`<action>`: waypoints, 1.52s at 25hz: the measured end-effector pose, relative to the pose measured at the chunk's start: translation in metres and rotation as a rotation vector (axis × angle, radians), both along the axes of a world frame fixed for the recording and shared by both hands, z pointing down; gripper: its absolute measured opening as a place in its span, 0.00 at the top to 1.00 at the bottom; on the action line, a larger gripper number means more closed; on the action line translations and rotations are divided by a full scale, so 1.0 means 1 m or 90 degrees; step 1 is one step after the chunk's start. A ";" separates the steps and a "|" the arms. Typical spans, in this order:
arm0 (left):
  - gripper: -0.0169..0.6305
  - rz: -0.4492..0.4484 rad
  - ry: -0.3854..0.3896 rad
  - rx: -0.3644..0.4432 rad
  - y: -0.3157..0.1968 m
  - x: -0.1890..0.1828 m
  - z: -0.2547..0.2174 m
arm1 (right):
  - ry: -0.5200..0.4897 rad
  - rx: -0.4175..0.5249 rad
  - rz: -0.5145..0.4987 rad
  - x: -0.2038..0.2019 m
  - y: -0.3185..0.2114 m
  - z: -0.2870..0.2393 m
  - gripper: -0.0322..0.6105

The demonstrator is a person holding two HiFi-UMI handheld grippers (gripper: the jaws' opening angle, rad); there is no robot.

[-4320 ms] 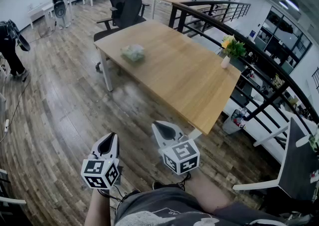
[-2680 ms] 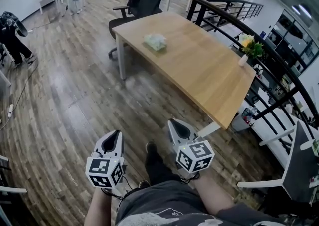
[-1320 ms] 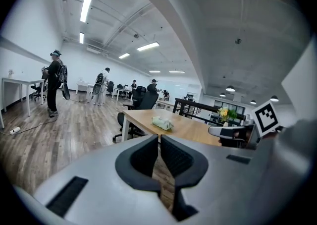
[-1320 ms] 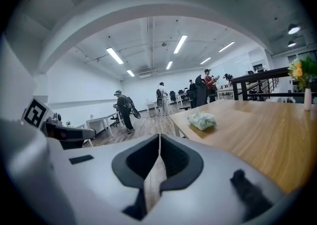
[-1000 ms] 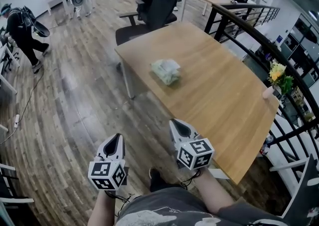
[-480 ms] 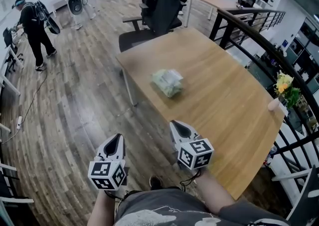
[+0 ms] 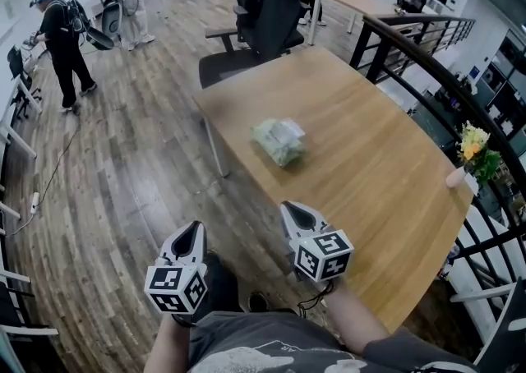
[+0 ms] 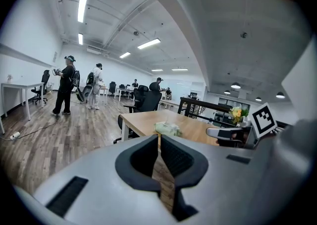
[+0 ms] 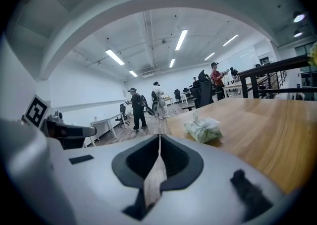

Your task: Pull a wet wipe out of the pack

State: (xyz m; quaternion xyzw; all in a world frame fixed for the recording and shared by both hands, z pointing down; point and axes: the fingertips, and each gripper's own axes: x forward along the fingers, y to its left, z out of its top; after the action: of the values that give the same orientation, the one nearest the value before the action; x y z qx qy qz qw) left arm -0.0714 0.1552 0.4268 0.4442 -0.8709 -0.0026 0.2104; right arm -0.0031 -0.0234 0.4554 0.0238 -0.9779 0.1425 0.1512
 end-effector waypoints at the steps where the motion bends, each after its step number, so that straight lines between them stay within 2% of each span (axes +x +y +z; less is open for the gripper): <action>1: 0.93 0.001 -0.001 -0.001 -0.002 -0.003 0.001 | 0.000 0.000 0.003 -0.001 -0.002 0.001 0.91; 8: 0.93 0.029 -0.002 0.003 -0.024 -0.026 0.004 | 0.009 0.002 0.026 -0.016 -0.018 0.007 0.91; 14: 0.93 0.062 0.004 0.013 -0.051 -0.059 0.011 | 0.025 0.016 0.079 -0.039 -0.044 0.015 0.91; 17: 0.93 0.081 0.017 0.017 -0.064 -0.078 0.018 | 0.043 0.023 0.113 -0.053 -0.058 0.024 0.91; 25: 0.93 0.128 0.027 0.014 -0.105 -0.136 0.027 | 0.060 0.009 0.149 -0.090 -0.083 0.038 0.91; 31: 0.93 0.190 0.039 0.012 -0.138 -0.164 0.029 | 0.078 0.016 0.166 -0.119 -0.098 0.040 0.91; 38: 0.93 0.274 0.040 0.022 -0.190 -0.200 0.018 | 0.089 0.020 0.220 -0.143 -0.130 0.029 0.91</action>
State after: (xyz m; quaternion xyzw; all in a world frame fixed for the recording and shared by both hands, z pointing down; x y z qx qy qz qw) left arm -0.2716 -0.0348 0.4448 0.6230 -0.7489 0.0136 0.2253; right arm -0.1456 -0.1530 0.4844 0.2037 -0.9484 0.1492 0.1918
